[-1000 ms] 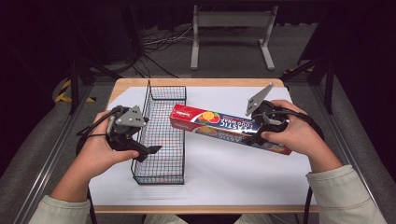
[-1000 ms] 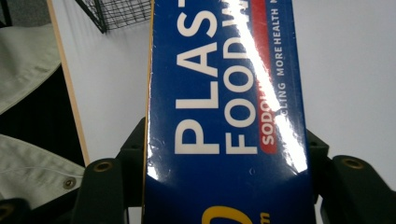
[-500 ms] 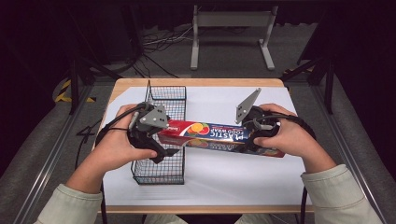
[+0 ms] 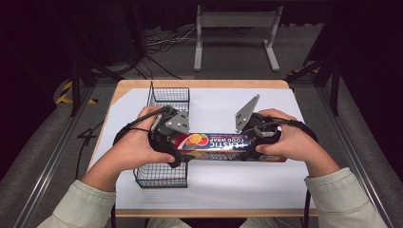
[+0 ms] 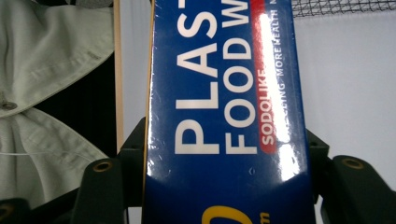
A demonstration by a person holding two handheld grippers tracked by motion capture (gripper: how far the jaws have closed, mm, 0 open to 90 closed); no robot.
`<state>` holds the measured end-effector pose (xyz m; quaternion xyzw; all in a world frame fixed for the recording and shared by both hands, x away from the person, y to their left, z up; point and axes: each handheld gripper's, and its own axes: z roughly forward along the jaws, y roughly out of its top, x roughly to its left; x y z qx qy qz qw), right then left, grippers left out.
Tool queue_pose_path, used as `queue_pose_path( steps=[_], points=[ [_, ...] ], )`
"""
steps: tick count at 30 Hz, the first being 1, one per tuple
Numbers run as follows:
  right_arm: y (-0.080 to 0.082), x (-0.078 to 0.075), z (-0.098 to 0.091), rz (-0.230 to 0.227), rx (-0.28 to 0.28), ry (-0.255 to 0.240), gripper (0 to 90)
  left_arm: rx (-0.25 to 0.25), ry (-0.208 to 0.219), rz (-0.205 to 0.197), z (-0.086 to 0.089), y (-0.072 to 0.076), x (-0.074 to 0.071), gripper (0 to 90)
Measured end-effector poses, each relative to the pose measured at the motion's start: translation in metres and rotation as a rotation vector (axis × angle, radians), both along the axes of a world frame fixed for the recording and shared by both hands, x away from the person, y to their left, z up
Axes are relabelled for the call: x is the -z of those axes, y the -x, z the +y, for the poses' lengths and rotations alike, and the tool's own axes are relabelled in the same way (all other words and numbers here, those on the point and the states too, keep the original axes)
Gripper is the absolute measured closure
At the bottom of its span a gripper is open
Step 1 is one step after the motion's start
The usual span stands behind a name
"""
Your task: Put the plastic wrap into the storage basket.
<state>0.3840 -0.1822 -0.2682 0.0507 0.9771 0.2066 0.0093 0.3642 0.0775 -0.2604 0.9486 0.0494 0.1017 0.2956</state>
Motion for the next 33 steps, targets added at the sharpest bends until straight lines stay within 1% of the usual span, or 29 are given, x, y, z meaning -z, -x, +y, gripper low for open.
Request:
queue_pose_path(
  steps=[5, 7, 11, 13, 15, 17, 18, 19, 21, 22, 23, 24, 26, 28, 29, 31, 32, 33],
  points=[
    [0.003, 0.0, 0.005, 0.004, -0.031, -0.002, 39.8, 0.027, -0.039, 0.028, -0.009, -0.001, 0.005, 5.4],
    [0.003, 0.0, 0.007, -0.001, -0.041, -0.005, 39.8, 0.034, -0.063, 0.033, -0.013, -0.001, 0.008, 5.4],
    [0.003, -0.001, 0.009, -0.003, -0.062, -0.012, 39.8, 0.05, -0.085, 0.045, -0.017, -0.003, 0.012, 5.4],
    [0.003, -0.001, 0.009, -0.007, -0.064, -0.011, 39.8, 0.048, -0.088, 0.05, -0.018, -0.003, 0.012, 5.5],
    [0.004, -0.001, 0.011, -0.008, -0.075, -0.018, 39.8, 0.051, -0.099, 0.059, -0.02, -0.004, 0.014, 5.6],
    [0.005, -0.002, 0.011, -0.009, -0.079, -0.016, 39.8, 0.059, -0.126, 0.065, -0.022, -0.005, 0.017, 6.2],
    [0.006, -0.002, 0.012, -0.008, -0.084, -0.016, 39.8, 0.068, -0.144, 0.064, -0.024, -0.005, 0.018, 6.4],
    [0.006, -0.002, 0.012, -0.011, -0.086, -0.017, 39.8, 0.068, -0.152, 0.066, -0.025, -0.005, 0.019, 6.7],
    [0.006, -0.003, 0.012, -0.009, -0.086, -0.018, 39.8, 0.073, -0.165, 0.063, -0.026, -0.005, 0.02, 7.7],
    [0.006, -0.003, 0.012, -0.01, -0.087, -0.019, 39.8, 0.068, -0.164, 0.062, -0.027, -0.005, 0.021, 8.4],
    [0.006, -0.003, 0.012, -0.009, -0.088, -0.02, 39.8, 0.077, -0.166, 0.067, -0.028, -0.006, 0.022, 9.2],
    [0.006, -0.002, 0.012, -0.008, -0.09, -0.021, 39.8, 0.068, -0.171, 0.069, -0.028, -0.005, 0.022, 10.6],
    [0.006, -0.002, 0.013, -0.009, -0.097, -0.025, 39.8, 0.077, -0.191, 0.079, -0.029, -0.006, 0.024, 14.6],
    [0.007, -0.002, 0.013, -0.01, -0.106, -0.023, 39.8, 0.095, -0.205, 0.097, -0.03, -0.006, 0.025, 20.0],
    [0.007, -0.002, 0.013, -0.01, -0.106, -0.023, 39.8, 0.095, -0.205, 0.097, -0.03, -0.006, 0.025, 20.9],
    [0.007, -0.001, 0.014, -0.007, -0.114, -0.022, 39.8, 0.104, -0.214, 0.117, -0.031, -0.006, 0.026, 22.3],
    [0.007, -0.001, 0.015, -0.009, -0.121, -0.023, 39.7, 0.111, -0.214, 0.127, -0.031, -0.006, 0.027, 24.9],
    [0.007, 0.0, 0.016, -0.011, -0.127, -0.021, 39.7, 0.133, -0.215, 0.156, -0.032, -0.005, 0.028, 32.8]
  ],
)
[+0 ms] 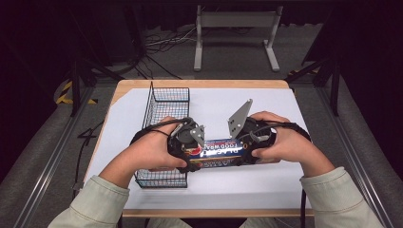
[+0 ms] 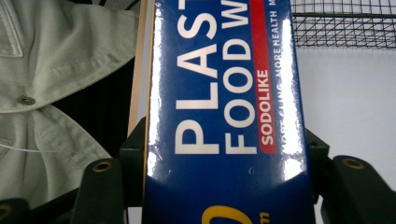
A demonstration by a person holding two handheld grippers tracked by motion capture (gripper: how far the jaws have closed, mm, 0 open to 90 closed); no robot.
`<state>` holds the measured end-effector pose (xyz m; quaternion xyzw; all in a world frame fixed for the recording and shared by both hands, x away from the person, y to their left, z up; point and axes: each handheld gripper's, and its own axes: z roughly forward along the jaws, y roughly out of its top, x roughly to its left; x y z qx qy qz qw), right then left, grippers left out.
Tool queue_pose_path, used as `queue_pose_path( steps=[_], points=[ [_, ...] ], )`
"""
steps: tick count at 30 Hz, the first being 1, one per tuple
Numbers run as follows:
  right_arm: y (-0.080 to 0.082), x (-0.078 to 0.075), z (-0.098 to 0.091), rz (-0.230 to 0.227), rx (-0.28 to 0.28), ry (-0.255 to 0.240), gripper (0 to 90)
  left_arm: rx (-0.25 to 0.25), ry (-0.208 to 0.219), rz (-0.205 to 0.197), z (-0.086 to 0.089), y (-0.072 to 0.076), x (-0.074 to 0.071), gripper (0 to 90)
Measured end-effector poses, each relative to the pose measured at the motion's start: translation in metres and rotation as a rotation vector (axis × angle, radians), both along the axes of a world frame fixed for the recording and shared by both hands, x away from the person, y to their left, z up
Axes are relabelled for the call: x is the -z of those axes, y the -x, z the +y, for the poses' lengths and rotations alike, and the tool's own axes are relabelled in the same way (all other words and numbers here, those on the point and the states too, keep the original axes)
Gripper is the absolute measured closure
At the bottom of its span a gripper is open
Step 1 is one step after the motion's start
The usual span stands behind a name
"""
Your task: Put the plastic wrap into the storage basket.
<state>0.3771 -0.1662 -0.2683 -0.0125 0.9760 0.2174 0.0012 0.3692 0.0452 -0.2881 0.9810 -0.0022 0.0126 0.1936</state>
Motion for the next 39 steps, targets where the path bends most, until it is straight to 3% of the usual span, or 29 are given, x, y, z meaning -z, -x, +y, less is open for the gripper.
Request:
queue_pose_path(
  steps=[6, 9, 17, 20, 23, 27, 32, 36, 39],
  points=[
    [0.0, 0.003, 0.001, 0.018, -0.017, -0.001, 39.5, -0.012, -0.015, 0.053, 0.0, 0.002, 0.001, 38.3],
    [0.001, 0.004, 0.001, 0.013, -0.017, -0.003, 39.3, -0.021, -0.02, 0.038, -0.001, 0.003, 0.002, 38.8],
    [0.001, 0.006, 0.001, 0.016, -0.048, -0.023, 38.6, -0.05, -0.044, 0.044, -0.001, 0.008, -0.003, 39.8],
    [0.001, 0.005, 0.001, -0.012, -0.06, -0.022, 37.1, -0.069, -0.039, 0.023, -0.001, 0.01, -0.003, 40.0],
    [0.0, 0.004, 0.0, -0.046, -0.066, -0.028, 34.0, -0.086, -0.032, 0.031, 0.001, 0.008, -0.003, 40.1],
    [-0.002, 0.003, -0.008, -0.092, -0.027, -0.089, 27.0, -0.118, -0.032, 0.027, 0.006, 0.008, -0.005, 40.0],
    [-0.01, -0.003, -0.029, -0.112, 0.025, -0.16, 20.9, -0.166, -0.048, 0.028, 0.014, 0.006, -0.007, 40.0],
    [-0.013, -0.011, -0.046, -0.157, 0.098, -0.227, 16.7, -0.195, -0.05, 0.037, 0.021, 0.002, -0.007, 40.0],
    [-0.016, -0.015, -0.062, -0.17, 0.194, -0.295, 13.7, -0.207, -0.056, 0.042, 0.023, 0.003, -0.008, 39.9]
  ],
)
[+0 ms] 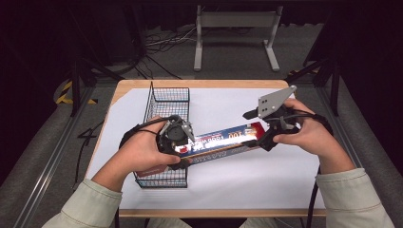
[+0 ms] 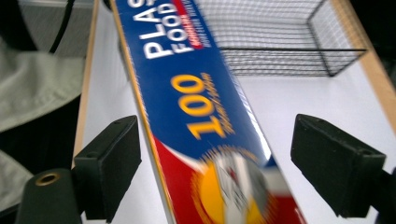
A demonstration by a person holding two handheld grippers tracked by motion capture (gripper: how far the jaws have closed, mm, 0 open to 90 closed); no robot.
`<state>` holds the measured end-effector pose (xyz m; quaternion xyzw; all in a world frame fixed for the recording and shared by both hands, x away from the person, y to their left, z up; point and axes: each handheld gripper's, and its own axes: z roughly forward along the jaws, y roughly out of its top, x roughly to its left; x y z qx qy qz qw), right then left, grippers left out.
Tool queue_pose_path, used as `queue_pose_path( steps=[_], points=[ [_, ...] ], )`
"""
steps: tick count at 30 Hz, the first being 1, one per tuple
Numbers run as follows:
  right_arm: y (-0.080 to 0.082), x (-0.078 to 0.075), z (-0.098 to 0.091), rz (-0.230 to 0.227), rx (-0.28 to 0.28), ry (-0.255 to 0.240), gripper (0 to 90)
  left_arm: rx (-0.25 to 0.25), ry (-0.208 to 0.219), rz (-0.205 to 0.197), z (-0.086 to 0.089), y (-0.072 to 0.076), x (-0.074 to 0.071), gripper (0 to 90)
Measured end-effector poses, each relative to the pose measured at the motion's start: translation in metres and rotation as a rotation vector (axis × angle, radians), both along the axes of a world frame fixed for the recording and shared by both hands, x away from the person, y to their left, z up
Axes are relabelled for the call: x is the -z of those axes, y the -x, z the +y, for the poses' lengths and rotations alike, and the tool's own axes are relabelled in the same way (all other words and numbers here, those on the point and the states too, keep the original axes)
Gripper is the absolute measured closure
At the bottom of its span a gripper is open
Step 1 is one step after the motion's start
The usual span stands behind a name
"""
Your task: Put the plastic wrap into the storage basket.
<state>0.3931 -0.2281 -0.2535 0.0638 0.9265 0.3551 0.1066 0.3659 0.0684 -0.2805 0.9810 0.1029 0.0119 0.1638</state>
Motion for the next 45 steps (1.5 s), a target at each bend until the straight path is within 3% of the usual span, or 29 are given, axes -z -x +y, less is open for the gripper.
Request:
queue_pose_path(
  steps=[3, 4, 9, 11, 12, 13, 19, 25, 33, 36, 40, 45],
  points=[
    [-0.001, 0.0, -0.006, -0.001, 0.047, -0.01, 14.8, -0.043, -0.02, -0.012, 0.004, 0.003, -0.002, 39.9],
    [-0.003, -0.001, -0.012, -0.016, 0.087, -0.023, 15.3, -0.057, -0.016, -0.014, 0.006, 0.002, -0.002, 39.9],
    [-0.006, -0.005, -0.031, -0.028, 0.194, -0.1, 15.1, -0.161, 0.03, -0.023, 0.02, -0.001, -0.006, 39.8],
    [-0.007, -0.001, -0.038, -0.026, 0.221, -0.104, 15.3, -0.191, 0.046, -0.029, 0.024, -0.002, -0.008, 39.8],
    [-0.007, 0.001, -0.039, -0.025, 0.229, -0.096, 15.3, -0.233, 0.075, -0.022, 0.029, -0.004, -0.01, 39.8],
    [-0.007, 0.001, -0.039, -0.025, 0.229, -0.096, 15.3, -0.233, 0.075, -0.022, 0.029, -0.004, -0.01, 39.8],
    [-0.009, 0.022, -0.049, -0.008, 0.27, -0.101, 15.3, -0.375, 0.114, -0.041, 0.04, -0.01, -0.013, 39.7],
    [-0.013, 0.04, -0.056, -0.017, 0.304, -0.099, 15.3, -0.501, 0.164, -0.089, 0.047, -0.015, -0.015, 39.7],
    [-0.013, 0.074, -0.061, -0.012, 0.356, -0.117, 16.0, -0.609, 0.178, -0.106, 0.051, -0.02, -0.015, 39.6],
    [-0.012, 0.083, -0.063, -0.006, 0.374, -0.126, 16.6, -0.667, 0.198, -0.14, 0.05, -0.023, -0.014, 39.5],
    [-0.011, 0.101, -0.064, -0.001, 0.401, -0.124, 16.8, -0.743, 0.204, -0.139, 0.047, -0.027, -0.014, 39.4],
    [-0.011, 0.117, -0.064, 0.014, 0.424, -0.111, 16.8, -0.797, 0.209, -0.137, 0.045, -0.031, -0.011, 39.3]
  ],
)
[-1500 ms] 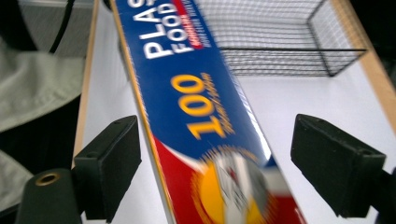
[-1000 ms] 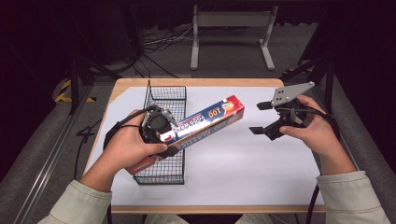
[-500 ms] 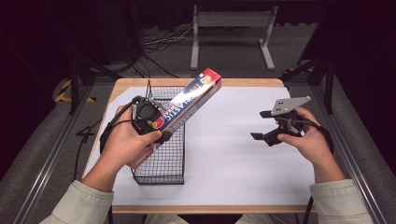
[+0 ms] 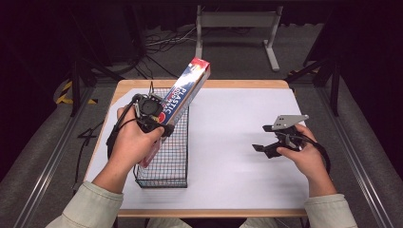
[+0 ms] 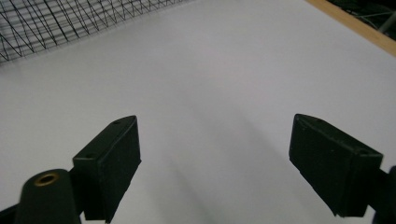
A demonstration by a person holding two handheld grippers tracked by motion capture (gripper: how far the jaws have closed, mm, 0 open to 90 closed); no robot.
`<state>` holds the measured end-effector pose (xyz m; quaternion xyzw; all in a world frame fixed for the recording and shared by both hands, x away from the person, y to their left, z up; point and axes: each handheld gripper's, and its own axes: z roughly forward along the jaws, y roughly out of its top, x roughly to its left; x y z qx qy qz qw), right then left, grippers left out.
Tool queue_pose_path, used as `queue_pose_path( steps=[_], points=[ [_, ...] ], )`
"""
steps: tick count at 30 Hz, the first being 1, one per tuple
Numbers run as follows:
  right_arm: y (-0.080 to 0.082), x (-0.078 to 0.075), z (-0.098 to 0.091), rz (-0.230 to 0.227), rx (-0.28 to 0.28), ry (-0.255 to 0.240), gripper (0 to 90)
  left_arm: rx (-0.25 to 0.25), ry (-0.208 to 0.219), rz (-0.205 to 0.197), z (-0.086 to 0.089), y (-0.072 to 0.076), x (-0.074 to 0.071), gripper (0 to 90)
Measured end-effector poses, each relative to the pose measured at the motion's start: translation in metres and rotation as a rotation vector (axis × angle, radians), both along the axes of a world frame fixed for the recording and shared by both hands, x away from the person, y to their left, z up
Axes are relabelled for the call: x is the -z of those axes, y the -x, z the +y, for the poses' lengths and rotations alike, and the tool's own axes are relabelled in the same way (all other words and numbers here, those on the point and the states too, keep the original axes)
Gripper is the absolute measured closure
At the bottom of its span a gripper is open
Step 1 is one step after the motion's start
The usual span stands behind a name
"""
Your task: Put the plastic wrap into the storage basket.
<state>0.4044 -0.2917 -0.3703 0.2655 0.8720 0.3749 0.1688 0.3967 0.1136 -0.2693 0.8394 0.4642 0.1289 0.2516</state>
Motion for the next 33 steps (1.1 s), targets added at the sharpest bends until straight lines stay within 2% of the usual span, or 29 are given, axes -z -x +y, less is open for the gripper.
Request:
queue_pose_path(
  steps=[2, 7, 9, 12, 14, 16, 18, 19, 20, 23, 33],
  points=[
    [0.0, 0.002, 0.001, -0.01, 0.018, 0.03, 16.9, -0.049, 0.02, 0.004, 0.0, -0.002, 0.002, 39.2],
    [0.001, 0.004, 0.003, -0.014, 0.018, 0.042, 17.7, -0.156, 0.047, 0.02, -0.001, -0.008, 0.01, 39.1],
    [0.001, 0.004, 0.004, -0.014, 0.017, 0.039, 17.7, -0.213, 0.08, 0.039, -0.002, -0.008, 0.013, 39.0],
    [0.001, 0.005, 0.003, -0.01, 0.016, 0.034, 17.7, -0.248, 0.081, 0.022, -0.006, -0.008, 0.018, 39.1],
    [0.001, 0.006, 0.002, -0.006, 0.018, 0.03, 17.7, -0.28, 0.099, 0.028, -0.007, -0.009, 0.02, 39.2],
    [0.001, 0.008, 0.001, -0.004, 0.02, 0.028, 17.7, -0.295, 0.099, 0.024, -0.008, -0.01, 0.021, 39.2],
    [0.001, 0.008, 0.001, -0.001, 0.02, 0.027, 17.6, -0.33, 0.12, 0.022, -0.01, -0.012, 0.023, 39.2],
    [0.001, 0.008, 0.001, -0.001, 0.02, 0.027, 17.6, -0.33, 0.12, 0.022, -0.01, -0.012, 0.023, 39.2],
    [0.001, 0.009, 0.001, 0.001, 0.019, 0.025, 17.3, -0.355, 0.132, 0.021, -0.01, -0.012, 0.024, 39.2],
    [0.001, 0.009, 0.001, 0.008, 0.016, 0.018, 17.3, -0.394, 0.131, 0.01, -0.009, -0.013, 0.026, 39.3],
    [0.002, 0.009, 0.002, 0.011, 0.011, 0.012, 16.8, -0.418, 0.155, 0.034, -0.01, -0.017, 0.035, 39.3]
  ],
)
